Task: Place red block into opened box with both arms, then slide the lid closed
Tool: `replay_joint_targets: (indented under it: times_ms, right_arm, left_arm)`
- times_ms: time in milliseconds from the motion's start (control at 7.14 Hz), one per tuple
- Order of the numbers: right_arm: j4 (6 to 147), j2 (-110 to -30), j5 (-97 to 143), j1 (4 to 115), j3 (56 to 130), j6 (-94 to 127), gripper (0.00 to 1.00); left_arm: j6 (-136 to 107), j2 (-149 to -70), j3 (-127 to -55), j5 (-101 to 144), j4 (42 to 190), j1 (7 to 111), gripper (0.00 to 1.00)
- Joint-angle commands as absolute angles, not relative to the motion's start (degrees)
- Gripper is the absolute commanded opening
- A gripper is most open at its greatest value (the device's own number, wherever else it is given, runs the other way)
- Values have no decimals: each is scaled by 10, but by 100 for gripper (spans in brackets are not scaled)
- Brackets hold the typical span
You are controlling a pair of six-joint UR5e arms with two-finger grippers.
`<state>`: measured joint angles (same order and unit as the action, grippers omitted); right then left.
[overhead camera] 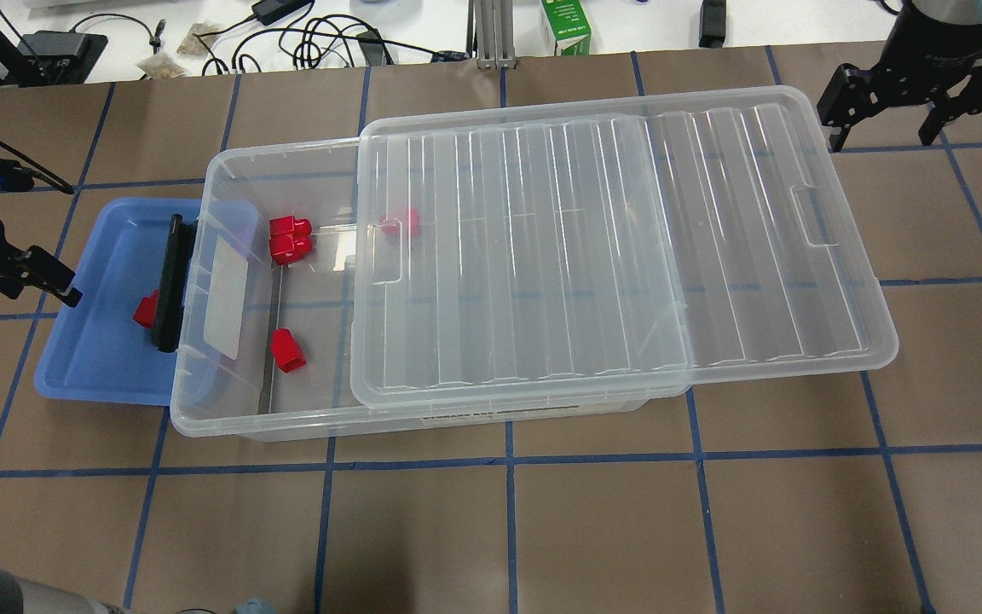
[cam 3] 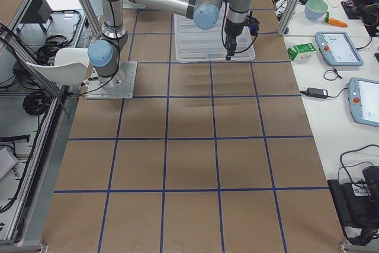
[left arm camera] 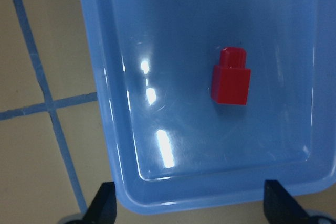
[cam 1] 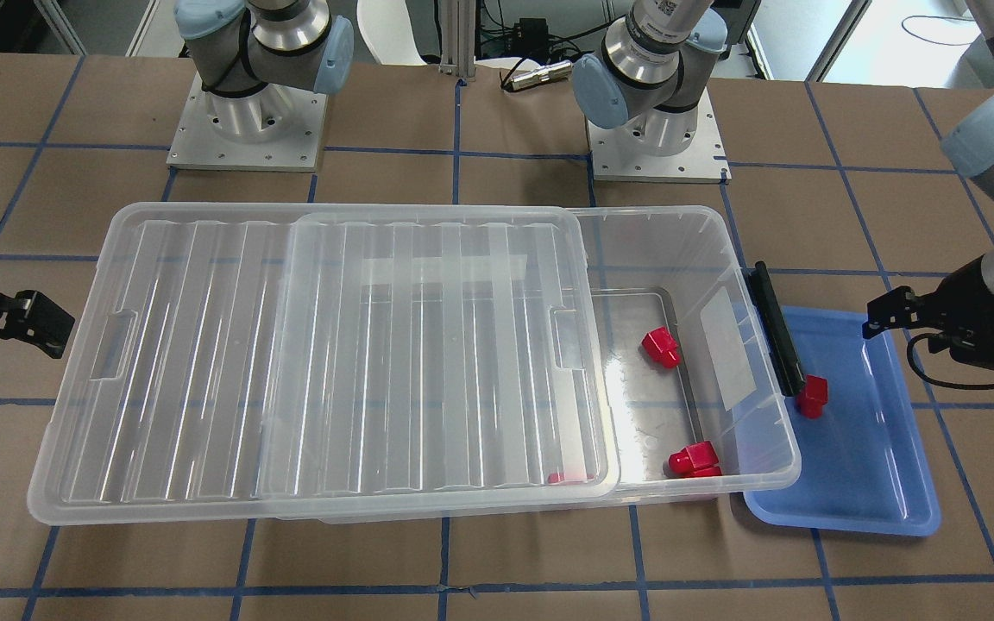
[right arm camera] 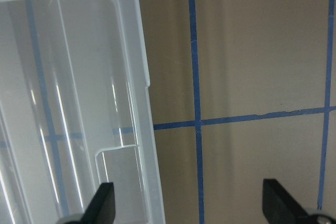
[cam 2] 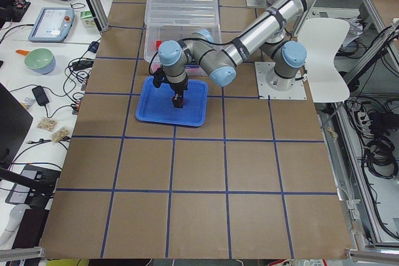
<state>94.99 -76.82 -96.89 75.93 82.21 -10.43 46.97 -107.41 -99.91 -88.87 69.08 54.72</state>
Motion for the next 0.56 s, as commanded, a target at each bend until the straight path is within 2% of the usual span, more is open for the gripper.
replay_joint_targets:
  times_ms: [0, 420]
  right_arm:
    - [909, -813, -968, 759, 822, -101, 100]
    - [885, -819, -973, 759, 823, -98, 100]
  left_arm:
    - [475, -1118, -1008, -824, 636, 550, 100]
    - [471, -1146, -1043, -818, 578, 567, 100]
